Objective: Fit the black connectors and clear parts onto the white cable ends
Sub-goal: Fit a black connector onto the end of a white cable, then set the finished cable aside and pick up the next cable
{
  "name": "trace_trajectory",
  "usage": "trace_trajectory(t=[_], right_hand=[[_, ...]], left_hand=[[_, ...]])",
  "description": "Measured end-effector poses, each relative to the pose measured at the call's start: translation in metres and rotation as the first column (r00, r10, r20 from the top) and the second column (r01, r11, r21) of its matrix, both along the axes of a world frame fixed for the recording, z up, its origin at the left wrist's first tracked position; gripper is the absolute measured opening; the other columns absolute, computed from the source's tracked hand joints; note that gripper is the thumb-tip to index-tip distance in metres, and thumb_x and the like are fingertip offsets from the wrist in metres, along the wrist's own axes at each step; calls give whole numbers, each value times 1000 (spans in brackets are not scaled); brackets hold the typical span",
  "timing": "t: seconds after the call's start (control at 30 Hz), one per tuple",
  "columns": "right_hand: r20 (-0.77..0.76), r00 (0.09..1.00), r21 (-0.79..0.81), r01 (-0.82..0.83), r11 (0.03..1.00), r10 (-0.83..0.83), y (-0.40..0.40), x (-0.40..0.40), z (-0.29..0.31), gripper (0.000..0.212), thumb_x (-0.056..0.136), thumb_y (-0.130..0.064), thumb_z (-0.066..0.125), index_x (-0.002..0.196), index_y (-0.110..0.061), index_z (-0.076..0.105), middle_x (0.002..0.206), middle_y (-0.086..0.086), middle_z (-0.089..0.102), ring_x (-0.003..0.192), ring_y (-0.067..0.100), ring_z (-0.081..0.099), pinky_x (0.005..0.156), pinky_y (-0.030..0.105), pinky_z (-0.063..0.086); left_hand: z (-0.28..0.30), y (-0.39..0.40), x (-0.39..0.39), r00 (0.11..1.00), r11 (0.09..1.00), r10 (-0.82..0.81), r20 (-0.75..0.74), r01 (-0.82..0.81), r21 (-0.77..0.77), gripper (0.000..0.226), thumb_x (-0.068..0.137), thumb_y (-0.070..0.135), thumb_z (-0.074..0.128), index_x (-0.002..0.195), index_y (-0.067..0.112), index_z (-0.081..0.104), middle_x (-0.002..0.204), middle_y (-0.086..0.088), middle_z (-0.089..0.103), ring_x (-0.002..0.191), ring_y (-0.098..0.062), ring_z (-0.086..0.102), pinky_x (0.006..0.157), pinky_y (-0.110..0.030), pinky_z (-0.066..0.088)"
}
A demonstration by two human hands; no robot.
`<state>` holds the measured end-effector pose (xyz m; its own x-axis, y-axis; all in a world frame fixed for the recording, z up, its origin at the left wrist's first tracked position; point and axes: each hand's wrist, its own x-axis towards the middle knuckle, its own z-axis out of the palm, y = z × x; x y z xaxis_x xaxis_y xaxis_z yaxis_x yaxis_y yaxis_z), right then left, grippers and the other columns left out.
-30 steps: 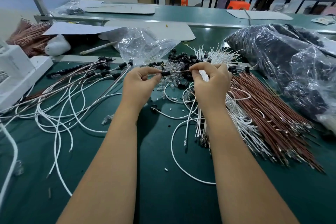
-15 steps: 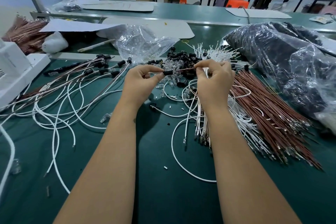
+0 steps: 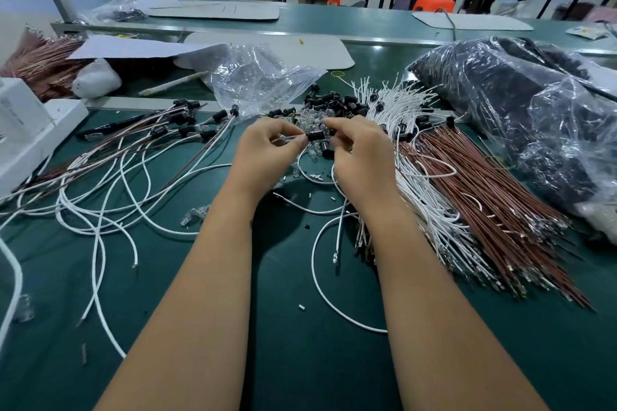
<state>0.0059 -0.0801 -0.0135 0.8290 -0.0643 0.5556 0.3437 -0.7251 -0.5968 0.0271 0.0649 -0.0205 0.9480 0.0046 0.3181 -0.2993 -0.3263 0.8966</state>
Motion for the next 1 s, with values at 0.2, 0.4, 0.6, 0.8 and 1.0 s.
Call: trace_trajectory(t=[0.2, 0.4, 0.6, 0.8, 1.0], right_hand=[[11, 999, -98, -33, 995, 34, 2, -1, -1, 33, 87, 3, 57, 116, -6, 68, 104, 9, 69, 99, 22, 59, 88, 23, 40], [7, 998, -275, 67, 959, -67, 1, 0, -1, 17, 94, -13, 58, 109, -12, 64, 98, 2, 65, 88, 16, 55, 81, 28, 38], [23, 973, -254, 229, 940, -231, -11, 1, 3, 14, 97, -14, 54, 107, -11, 63, 94, 3, 67, 81, 16, 55, 76, 28, 42], [-90, 995, -157, 25, 987, -40, 0, 1, -1, 18, 95, -11, 53, 110, -9, 63, 103, 6, 65, 90, 19, 56, 77, 31, 45], [-130, 991, -111, 25, 993, -39, -1, 1, -3, 24, 95, -3, 49, 106, -13, 67, 102, 5, 66, 92, 19, 58, 76, 31, 46]], left_hand=[[-3, -4, 0, 999, 980, -20, 33, 13, 197, 7, 87, 10, 66, 91, 16, 66, 80, 11, 62, 58, 14, 50, 57, -2, 35], [-3, -8, 0, 964, 895, 153, 217, -229, 383, 9, 90, 14, 61, 96, 12, 67, 99, -2, 66, 97, -17, 53, 85, -27, 37], [-8, 11, 2, 809, 653, 531, 252, -580, 487, 23, 90, 16, 54, 110, 23, 63, 118, 3, 60, 121, -22, 38, 102, -41, 21], [-2, -29, -5, 937, 871, 19, 348, -186, 455, 29, 88, 3, 51, 111, 11, 66, 101, -9, 69, 100, -30, 57, 87, -42, 43], [-8, -20, 0, 961, 858, 88, 261, -206, 471, 27, 92, 4, 46, 110, 10, 66, 96, -11, 69, 96, -31, 56, 82, -44, 46]])
